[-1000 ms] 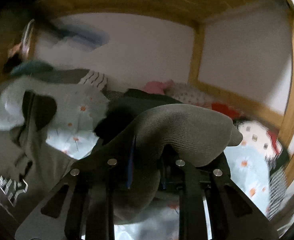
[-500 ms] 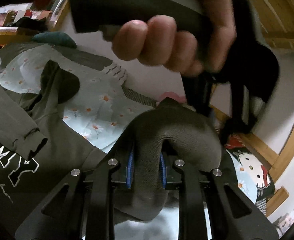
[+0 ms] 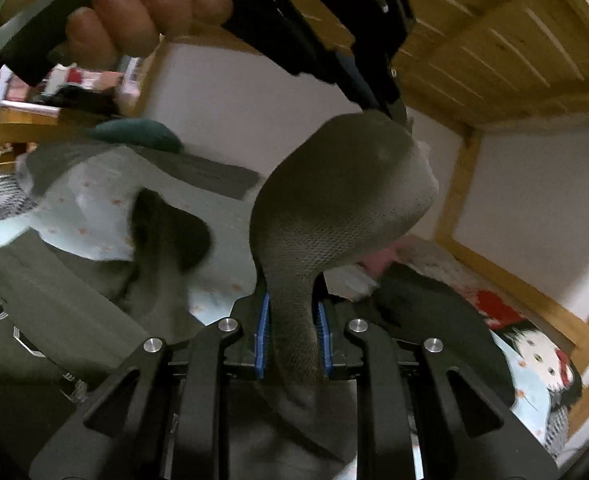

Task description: Fold large clothes

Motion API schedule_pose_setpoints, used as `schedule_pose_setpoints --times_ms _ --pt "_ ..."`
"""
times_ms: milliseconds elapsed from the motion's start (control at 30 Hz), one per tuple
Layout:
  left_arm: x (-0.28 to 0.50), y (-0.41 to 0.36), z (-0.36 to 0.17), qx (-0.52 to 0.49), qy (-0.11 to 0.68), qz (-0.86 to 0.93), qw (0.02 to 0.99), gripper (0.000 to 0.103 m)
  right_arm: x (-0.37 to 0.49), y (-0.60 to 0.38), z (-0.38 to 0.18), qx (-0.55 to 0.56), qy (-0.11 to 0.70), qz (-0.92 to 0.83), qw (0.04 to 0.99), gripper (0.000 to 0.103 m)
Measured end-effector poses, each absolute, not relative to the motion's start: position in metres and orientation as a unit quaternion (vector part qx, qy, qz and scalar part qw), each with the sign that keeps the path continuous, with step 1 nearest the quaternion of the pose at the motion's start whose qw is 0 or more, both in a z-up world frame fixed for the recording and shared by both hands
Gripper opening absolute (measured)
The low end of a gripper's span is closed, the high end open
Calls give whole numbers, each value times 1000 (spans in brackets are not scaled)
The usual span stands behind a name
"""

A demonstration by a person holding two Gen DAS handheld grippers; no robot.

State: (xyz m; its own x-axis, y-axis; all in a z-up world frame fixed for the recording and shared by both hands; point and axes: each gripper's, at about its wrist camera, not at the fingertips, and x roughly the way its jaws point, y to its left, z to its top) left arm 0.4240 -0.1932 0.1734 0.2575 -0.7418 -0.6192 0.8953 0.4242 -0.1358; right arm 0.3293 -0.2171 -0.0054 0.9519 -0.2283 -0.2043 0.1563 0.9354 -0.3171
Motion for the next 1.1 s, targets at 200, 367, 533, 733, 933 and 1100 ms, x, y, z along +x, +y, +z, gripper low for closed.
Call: schedule_pose_setpoints --times_ms 200,367,533,733,933,1100 --pt "449 -84 162 88 314 -462 825 10 357 -125 -9 -180 125 -27 975 19" --pt "489 26 102 16 349 -373 860 10 389 -32 -55 -228 158 23 960 19" --pt "527 136 -22 -92 417 -241 872 13 425 42 -138 -243 285 82 924 24" --pt "527 213 -161 -209 470 -152 844 13 397 44 -157 -153 312 155 925 94" --pt "521 212 -155 -229 438 -170 852 13 373 -25 -99 -49 280 154 946 100" --pt "499 242 -133 -246 388 -187 869 13 411 -117 -109 9 363 110 925 100"
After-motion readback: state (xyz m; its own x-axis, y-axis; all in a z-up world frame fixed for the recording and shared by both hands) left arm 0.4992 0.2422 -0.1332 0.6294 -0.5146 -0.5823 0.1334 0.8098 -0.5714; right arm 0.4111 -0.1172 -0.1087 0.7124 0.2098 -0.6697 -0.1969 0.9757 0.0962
